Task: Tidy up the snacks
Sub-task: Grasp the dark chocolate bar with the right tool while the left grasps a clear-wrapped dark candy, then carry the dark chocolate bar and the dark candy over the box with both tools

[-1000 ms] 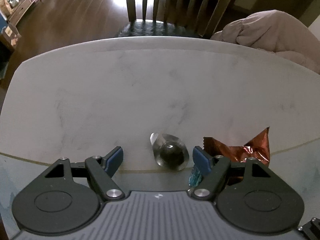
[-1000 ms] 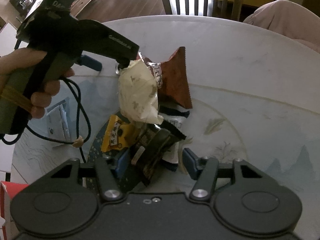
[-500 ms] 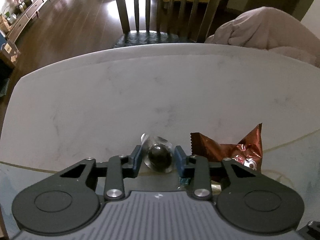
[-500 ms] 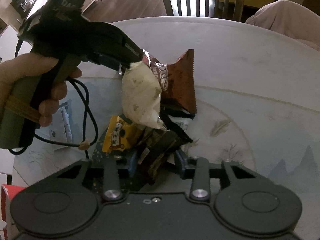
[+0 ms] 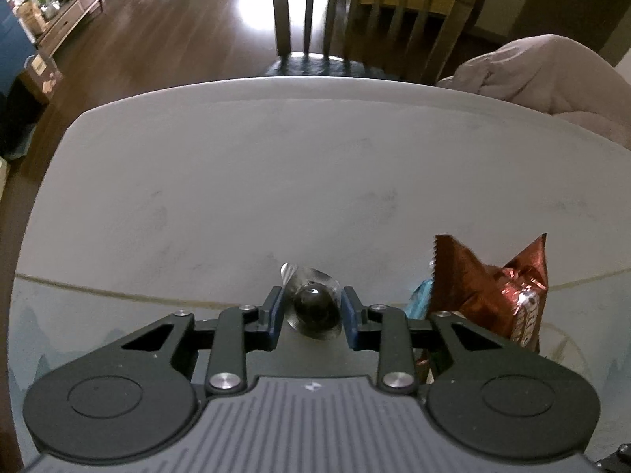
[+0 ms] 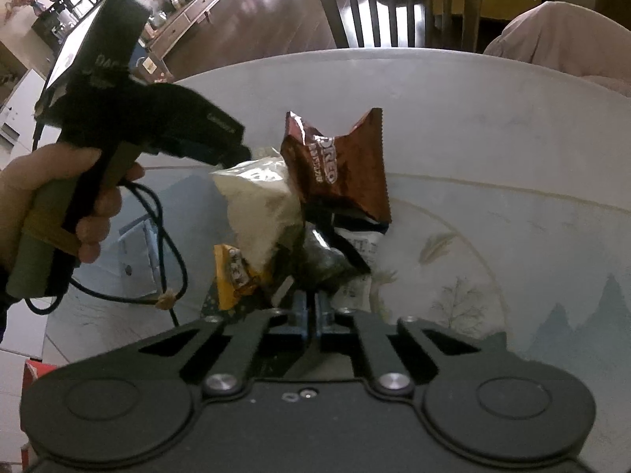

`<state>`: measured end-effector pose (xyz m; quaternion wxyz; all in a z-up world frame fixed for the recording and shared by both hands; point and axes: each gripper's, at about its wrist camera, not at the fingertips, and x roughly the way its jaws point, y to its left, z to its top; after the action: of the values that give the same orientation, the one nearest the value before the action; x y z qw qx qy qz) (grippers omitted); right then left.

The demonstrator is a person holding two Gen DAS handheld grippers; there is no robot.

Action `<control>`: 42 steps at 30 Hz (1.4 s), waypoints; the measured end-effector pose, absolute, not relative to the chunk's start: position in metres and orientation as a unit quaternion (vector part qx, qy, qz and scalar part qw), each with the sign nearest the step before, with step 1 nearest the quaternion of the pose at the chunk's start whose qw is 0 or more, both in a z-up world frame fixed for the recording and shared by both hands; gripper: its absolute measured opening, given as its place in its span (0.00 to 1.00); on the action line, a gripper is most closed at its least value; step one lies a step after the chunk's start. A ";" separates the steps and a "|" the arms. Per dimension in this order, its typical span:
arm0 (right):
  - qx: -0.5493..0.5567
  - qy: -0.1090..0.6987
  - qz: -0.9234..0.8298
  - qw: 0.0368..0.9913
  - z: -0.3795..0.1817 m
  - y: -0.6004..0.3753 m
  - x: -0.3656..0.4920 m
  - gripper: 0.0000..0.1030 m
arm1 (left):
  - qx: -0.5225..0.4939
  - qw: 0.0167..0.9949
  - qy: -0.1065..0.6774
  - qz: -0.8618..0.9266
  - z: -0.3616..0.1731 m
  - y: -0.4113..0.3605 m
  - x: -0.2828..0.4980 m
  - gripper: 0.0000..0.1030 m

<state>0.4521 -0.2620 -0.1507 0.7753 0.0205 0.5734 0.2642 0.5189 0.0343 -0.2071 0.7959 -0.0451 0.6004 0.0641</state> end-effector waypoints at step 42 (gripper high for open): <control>-0.167 0.505 0.345 0.774 -0.162 -0.226 0.451 0.55 | -0.057 0.803 0.589 0.072 -0.183 0.050 0.489 0.29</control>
<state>0.4509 -0.2264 -0.1617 0.7736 -0.1671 0.5047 0.3447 0.4892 0.0501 -0.1829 0.8030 -0.0570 0.5889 0.0715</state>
